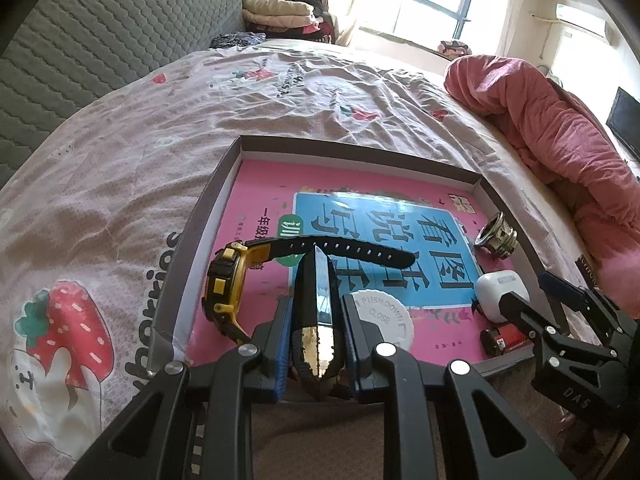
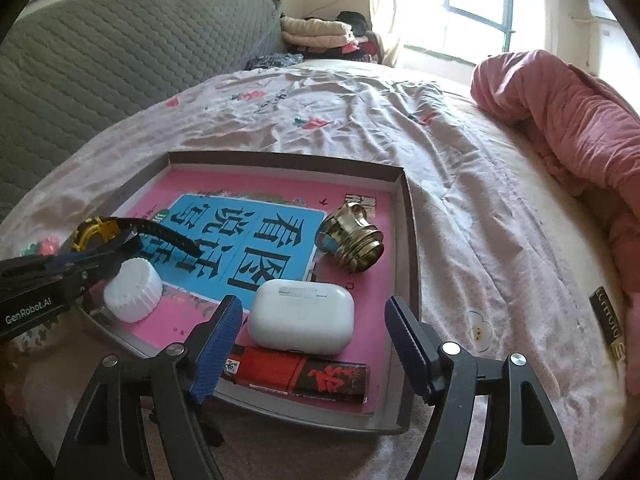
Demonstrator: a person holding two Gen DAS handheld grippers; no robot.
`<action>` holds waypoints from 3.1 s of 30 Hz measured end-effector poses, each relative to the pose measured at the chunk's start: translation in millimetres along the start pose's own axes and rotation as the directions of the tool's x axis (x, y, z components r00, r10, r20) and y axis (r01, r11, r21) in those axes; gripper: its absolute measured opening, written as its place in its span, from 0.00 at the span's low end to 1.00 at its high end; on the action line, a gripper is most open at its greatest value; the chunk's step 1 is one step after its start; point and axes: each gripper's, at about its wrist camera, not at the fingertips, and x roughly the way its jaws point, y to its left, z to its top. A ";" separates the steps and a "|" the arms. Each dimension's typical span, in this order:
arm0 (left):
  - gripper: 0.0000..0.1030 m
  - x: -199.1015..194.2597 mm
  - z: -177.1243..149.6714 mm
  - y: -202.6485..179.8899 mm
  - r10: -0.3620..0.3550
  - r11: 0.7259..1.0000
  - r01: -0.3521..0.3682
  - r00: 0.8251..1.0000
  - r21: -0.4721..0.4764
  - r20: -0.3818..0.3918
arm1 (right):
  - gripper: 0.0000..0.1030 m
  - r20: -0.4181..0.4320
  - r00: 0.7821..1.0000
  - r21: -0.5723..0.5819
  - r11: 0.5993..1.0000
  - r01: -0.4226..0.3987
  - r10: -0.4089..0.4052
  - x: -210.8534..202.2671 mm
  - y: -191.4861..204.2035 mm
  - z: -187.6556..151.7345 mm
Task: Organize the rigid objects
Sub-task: 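Open the left gripper to drop the black pen beside the watch while the right gripper withdraws, then lift both grippers out of the tray and pull them back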
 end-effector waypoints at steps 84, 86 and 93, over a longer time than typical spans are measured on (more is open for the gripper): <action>0.54 -109.6 -17.8 -21.5 -0.060 0.996 0.053 0.994 0.072 0.096 | 0.73 0.117 0.992 0.009 0.999 -0.043 0.042 -91.9 11.8 -38.1; 0.54 -110.5 -20.6 -22.7 -0.066 0.996 0.060 0.994 0.072 0.086 | 0.73 0.110 0.993 0.025 0.998 -0.053 0.050 -94.2 10.9 -40.4; 0.54 -114.1 -31.7 -28.1 -0.067 0.995 0.062 0.996 0.072 0.061 | 0.73 0.103 0.992 0.097 0.992 -0.084 0.074 -106.9 5.3 -49.6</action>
